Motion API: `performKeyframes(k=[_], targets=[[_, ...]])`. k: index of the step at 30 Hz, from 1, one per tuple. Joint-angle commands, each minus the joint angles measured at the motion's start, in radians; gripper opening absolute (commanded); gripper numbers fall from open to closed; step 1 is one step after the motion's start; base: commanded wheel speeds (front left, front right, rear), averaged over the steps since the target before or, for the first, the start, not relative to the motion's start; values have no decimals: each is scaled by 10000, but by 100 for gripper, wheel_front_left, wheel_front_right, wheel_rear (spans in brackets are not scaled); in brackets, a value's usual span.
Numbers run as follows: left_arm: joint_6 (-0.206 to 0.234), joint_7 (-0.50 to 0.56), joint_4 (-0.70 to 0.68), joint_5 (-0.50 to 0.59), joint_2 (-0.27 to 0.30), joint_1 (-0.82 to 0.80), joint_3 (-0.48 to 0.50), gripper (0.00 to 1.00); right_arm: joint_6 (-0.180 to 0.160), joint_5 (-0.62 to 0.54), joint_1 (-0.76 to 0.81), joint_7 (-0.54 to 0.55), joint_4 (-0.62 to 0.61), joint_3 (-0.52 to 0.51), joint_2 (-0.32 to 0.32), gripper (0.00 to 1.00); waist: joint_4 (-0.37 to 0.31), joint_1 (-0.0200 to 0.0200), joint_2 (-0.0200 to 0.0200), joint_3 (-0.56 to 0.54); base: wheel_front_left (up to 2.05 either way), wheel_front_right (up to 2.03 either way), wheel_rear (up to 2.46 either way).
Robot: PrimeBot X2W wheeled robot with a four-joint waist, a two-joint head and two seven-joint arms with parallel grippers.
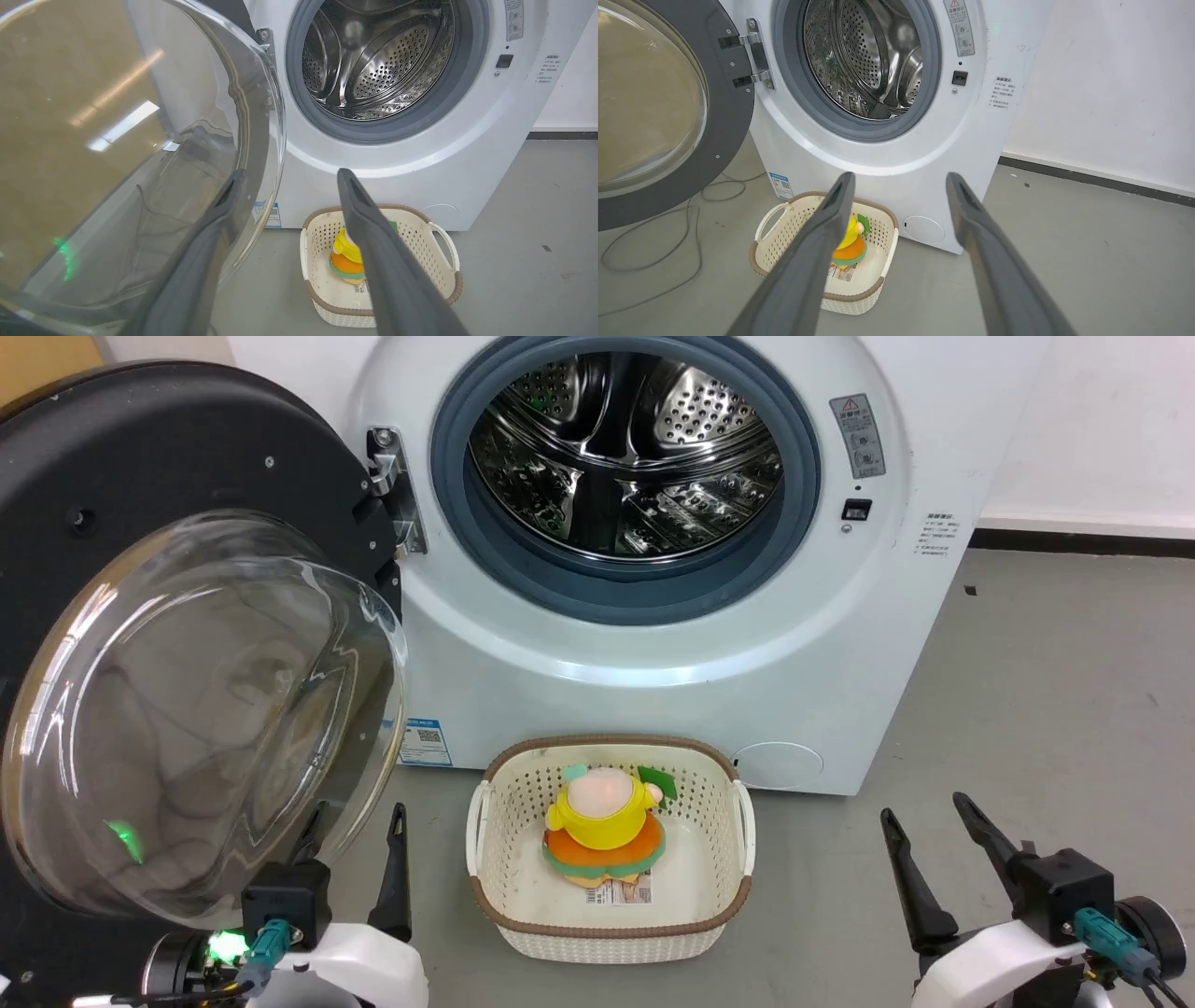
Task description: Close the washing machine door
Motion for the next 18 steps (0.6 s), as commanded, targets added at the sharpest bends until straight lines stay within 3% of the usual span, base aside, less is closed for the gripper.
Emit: performKeyframes(k=[1,18], targets=[[22,-124,4,-45,-1,12,-30,100,0,100,22,-122,28,-4,-9,100,4,1,0,2,0,0,0],[111,-520,-74,-153,-2,86,-174,100,2,499,124,-518,90,137,-94,100,371,1,0,-54,0,0,0]])
